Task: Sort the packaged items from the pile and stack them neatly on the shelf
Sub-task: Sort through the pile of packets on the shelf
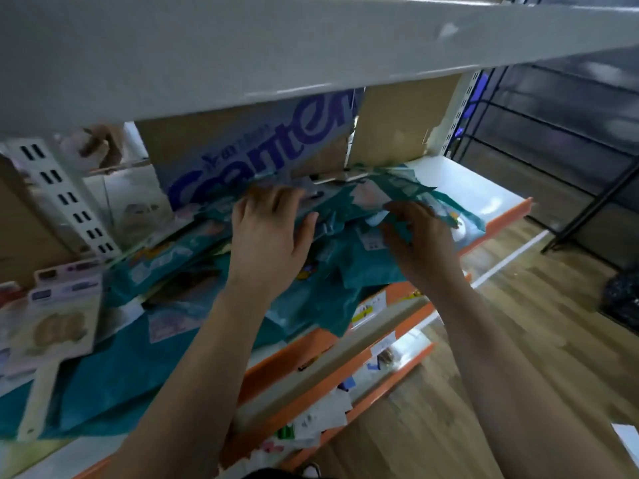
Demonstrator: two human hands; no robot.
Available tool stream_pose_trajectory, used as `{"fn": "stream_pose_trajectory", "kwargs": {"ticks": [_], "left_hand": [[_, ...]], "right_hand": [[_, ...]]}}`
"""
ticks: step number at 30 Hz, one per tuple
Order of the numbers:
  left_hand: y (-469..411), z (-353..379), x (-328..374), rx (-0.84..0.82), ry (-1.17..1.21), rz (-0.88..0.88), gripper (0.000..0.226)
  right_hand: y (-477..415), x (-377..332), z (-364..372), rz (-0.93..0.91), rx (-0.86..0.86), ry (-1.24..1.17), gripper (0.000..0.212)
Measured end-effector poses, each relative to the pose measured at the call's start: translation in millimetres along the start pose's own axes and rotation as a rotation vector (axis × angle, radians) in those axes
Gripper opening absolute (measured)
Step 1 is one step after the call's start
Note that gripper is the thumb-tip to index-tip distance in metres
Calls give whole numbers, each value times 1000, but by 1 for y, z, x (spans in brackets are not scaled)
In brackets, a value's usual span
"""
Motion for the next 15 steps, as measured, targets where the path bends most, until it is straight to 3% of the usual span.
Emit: {"fn": "stream_pose_trajectory", "kwargs": {"ticks": [4,8,15], "left_hand": [[-21,21,17,12,-35,41,39],[-39,38,33,-60,-130,-20,43],[-61,80,69,8,-206,-131,38]], "right_hand": [[-33,37,-4,-23,5,7,35],[-65,76,2,-51,-18,-13,37],[-130,140,8,-160,-156,-108,28]]}}
Point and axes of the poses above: each hand's wrist, its own y-axis away from the middle knuckle, its own z-axis out of the palm, x = y × z, the point moved 3 cm from there along -y, towards the middle knuckle, and after that the axes turned 4 degrees about z, right-handed, at the moved point
